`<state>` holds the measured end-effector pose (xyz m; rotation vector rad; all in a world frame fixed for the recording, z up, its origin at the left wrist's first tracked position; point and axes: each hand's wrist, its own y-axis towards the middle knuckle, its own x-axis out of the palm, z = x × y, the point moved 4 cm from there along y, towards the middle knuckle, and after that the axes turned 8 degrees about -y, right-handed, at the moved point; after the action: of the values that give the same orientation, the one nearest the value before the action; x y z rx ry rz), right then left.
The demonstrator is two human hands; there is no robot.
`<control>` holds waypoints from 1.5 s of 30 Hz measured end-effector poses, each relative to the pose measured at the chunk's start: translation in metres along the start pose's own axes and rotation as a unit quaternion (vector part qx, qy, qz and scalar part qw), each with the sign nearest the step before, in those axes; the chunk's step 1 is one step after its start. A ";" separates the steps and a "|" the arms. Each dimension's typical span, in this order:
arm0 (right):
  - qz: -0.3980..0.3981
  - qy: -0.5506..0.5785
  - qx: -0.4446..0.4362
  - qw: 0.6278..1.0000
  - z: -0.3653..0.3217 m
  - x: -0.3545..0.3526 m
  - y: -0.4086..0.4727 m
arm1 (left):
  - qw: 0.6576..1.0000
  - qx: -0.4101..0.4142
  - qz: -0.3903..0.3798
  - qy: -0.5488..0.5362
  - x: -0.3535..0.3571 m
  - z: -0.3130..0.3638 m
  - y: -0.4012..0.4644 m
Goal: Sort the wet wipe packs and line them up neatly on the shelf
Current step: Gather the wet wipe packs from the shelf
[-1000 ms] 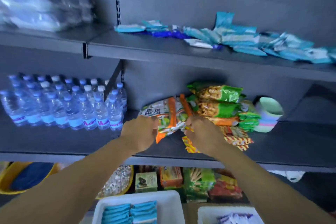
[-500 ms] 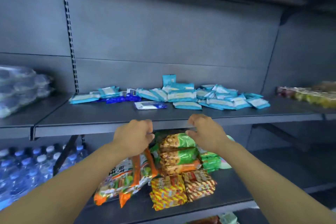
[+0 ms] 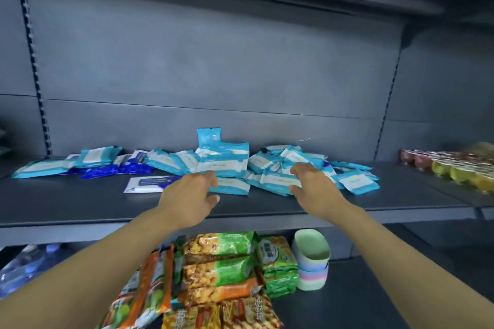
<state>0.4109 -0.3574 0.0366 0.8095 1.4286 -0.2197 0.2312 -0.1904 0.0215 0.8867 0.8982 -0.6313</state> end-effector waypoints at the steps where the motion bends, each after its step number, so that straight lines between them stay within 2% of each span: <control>1: -0.003 0.007 0.002 1.000 0.008 0.005 0.009 | 1.000 0.002 0.001 0.010 0.004 0.002 0.008; 7: -0.063 0.016 0.015 0.998 0.038 0.040 0.054 | 0.996 -0.012 -0.020 0.081 0.020 -0.012 0.050; 13: -0.136 -0.113 0.034 0.984 0.039 0.062 0.082 | 0.995 -0.025 -0.054 0.076 0.035 -0.041 0.078; 18: -0.190 -0.037 0.078 0.978 0.033 0.065 0.086 | 0.995 -0.006 -0.096 0.027 0.049 -0.061 0.086; 20: -0.175 0.004 0.083 0.981 0.030 0.059 0.086 | 0.995 0.004 -0.100 0.008 0.052 -0.063 0.088; 23: -0.081 0.054 0.101 0.990 0.030 0.039 0.095 | 0.995 0.013 -0.102 0.000 0.052 -0.065 0.093; 26: -0.008 0.145 0.153 0.977 0.040 0.020 0.104 | 0.994 0.025 -0.109 0.001 0.051 -0.067 0.098; 28: -0.006 0.178 0.162 0.971 0.041 0.017 0.108 | 0.992 0.032 -0.118 -0.005 0.050 -0.071 0.102; 33: -0.138 0.108 0.099 0.980 0.014 0.046 0.108 | 0.988 0.010 -0.142 -0.060 0.056 -0.076 0.113; 38: -0.211 0.011 0.039 0.977 -0.002 0.071 0.115 | 0.989 -0.011 -0.136 -0.053 0.068 -0.078 0.112; 45: -0.209 0.004 0.022 0.978 -0.004 0.073 0.111 | 0.986 -0.005 -0.164 0.010 0.051 -0.070 0.106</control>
<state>0.4865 -0.2510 0.0091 0.5380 1.5965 -0.5704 0.3119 -0.0827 -0.0053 0.7427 1.0761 -0.9017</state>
